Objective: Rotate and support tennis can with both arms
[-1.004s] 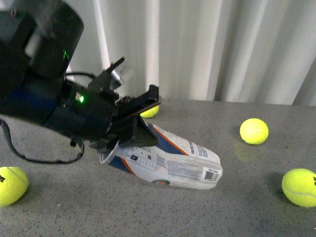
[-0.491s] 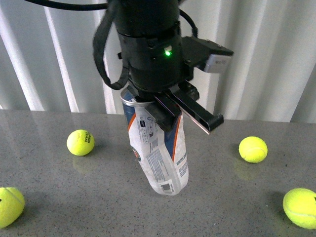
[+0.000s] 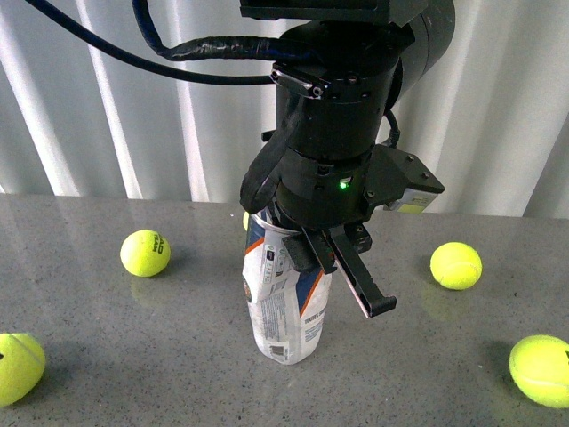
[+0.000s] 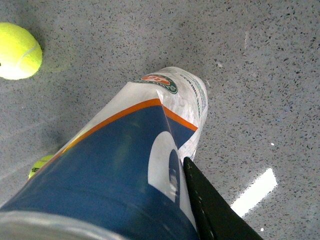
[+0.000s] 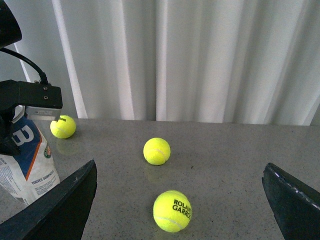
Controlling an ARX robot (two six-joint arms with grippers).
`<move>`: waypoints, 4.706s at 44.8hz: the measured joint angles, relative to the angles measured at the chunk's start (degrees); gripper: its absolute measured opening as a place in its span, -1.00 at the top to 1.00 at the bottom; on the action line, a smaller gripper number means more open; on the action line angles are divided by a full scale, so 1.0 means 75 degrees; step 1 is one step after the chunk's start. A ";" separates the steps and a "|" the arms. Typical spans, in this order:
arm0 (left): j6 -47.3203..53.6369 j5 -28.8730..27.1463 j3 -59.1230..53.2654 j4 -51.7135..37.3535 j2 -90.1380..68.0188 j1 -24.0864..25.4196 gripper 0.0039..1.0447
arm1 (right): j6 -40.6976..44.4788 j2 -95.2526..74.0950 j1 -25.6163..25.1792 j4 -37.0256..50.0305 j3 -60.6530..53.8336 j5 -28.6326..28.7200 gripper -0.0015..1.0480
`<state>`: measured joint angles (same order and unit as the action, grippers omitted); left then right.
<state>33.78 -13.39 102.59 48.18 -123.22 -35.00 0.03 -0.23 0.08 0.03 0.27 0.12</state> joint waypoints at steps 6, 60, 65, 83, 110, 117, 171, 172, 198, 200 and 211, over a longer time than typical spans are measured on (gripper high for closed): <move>-0.0248 0.0361 0.0102 0.0023 -0.0032 0.0023 0.62 | 0.0000 0.0003 0.0000 0.0000 0.0000 0.0000 -0.87; -0.4537 -0.1603 -0.6639 -1.0588 0.4555 0.0968 -0.15 | 0.0000 0.0003 0.0000 0.0000 0.0000 -0.0020 -0.87; -0.4540 -0.1338 -0.8067 -1.1986 0.5473 0.1478 0.16 | 0.0000 0.0003 0.0000 0.0000 0.0000 -0.0015 -0.87; -0.4532 0.0093 -1.1421 -1.2689 0.7857 0.2929 0.93 | 0.0000 0.0003 0.0000 0.0000 0.0000 0.0000 -0.87; -0.4535 0.1749 -1.3242 -1.1220 1.1138 0.4587 0.93 | 0.0000 0.0003 0.0000 0.0000 0.0000 -0.0003 -0.87; -0.4532 0.1757 -1.3487 -1.1237 1.1479 0.4654 0.93 | 0.0000 0.0003 0.0000 0.0000 0.0000 0.0000 -0.87; -0.4535 0.1778 -1.3490 -0.6478 1.6247 0.4654 0.93 | 0.0000 0.0003 0.0000 0.0000 0.0000 -0.0003 -0.87; -0.4532 0.1784 -1.3490 -0.6470 1.6358 0.4654 0.93 | 0.0000 0.0003 0.0000 0.0000 0.0000 -0.0003 -0.87; -0.4537 0.1781 -1.3490 -0.6429 1.6404 0.4654 -0.27 | 0.0000 0.0003 0.0000 0.0000 0.0000 0.0000 -0.87; -0.4540 0.1781 -1.3490 -0.6429 1.6404 0.4654 -0.44 | 0.0000 0.0003 0.0000 0.0000 0.0000 -0.0003 -0.87; -0.4535 0.1781 -1.3490 -0.6429 1.6404 0.4654 -0.88 | 0.0000 0.0003 0.0000 0.0000 0.0000 0.0000 -0.87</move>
<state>-0.23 -0.03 1.41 -0.03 -0.19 -0.10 0.03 -0.21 0.08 0.03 0.27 0.12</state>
